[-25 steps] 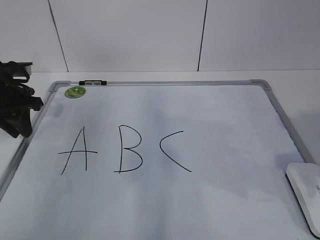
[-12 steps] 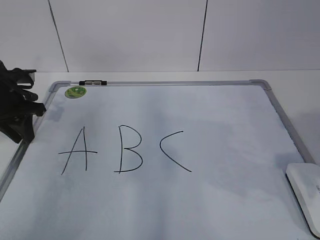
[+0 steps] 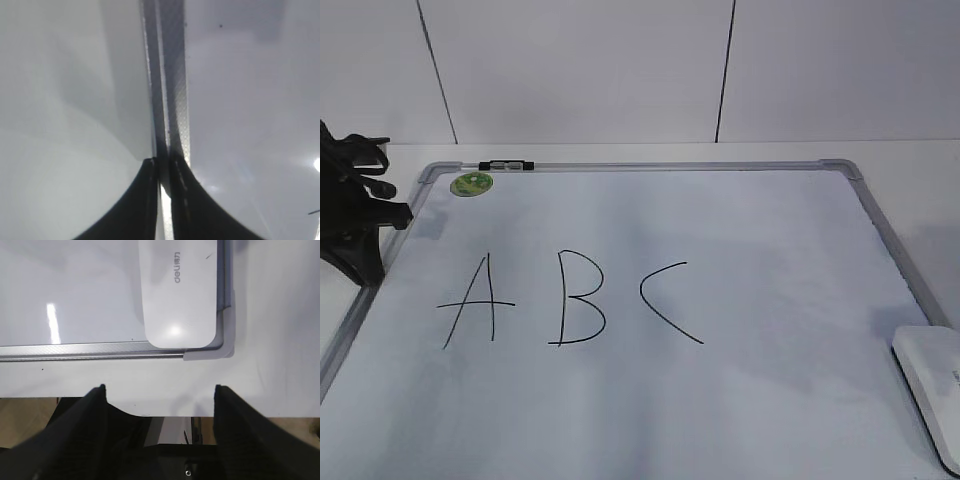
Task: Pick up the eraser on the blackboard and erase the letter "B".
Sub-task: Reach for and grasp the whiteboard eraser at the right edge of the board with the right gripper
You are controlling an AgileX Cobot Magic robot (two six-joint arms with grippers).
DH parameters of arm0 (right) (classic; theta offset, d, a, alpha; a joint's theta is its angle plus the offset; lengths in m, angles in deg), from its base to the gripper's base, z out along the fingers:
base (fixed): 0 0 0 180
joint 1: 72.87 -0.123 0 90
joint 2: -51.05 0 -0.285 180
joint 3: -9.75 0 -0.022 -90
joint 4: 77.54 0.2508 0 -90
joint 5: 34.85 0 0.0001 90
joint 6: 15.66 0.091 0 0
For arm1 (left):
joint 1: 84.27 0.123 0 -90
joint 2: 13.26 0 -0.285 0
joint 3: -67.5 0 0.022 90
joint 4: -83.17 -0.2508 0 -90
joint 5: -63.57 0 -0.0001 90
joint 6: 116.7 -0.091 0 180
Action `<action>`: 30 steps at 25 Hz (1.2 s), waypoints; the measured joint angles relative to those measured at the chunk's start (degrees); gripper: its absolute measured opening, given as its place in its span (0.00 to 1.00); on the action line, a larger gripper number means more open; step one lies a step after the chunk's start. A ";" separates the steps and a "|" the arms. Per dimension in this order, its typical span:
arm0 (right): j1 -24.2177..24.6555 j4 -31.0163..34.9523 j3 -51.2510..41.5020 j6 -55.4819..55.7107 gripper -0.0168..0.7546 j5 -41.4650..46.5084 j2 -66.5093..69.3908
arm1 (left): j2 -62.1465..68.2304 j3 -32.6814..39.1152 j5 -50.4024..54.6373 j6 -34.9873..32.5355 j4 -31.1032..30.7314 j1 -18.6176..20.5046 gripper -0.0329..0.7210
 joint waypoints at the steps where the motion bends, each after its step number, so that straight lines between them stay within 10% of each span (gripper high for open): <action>1: 0.00 0.00 0.00 0.00 0.72 0.00 0.00 | 0.00 0.00 0.00 -0.02 0.00 0.00 0.07; 30: 0.00 -4.67 0.13 2.45 0.81 -17.11 20.75 | 0.00 -0.02 0.00 0.11 0.04 0.00 0.07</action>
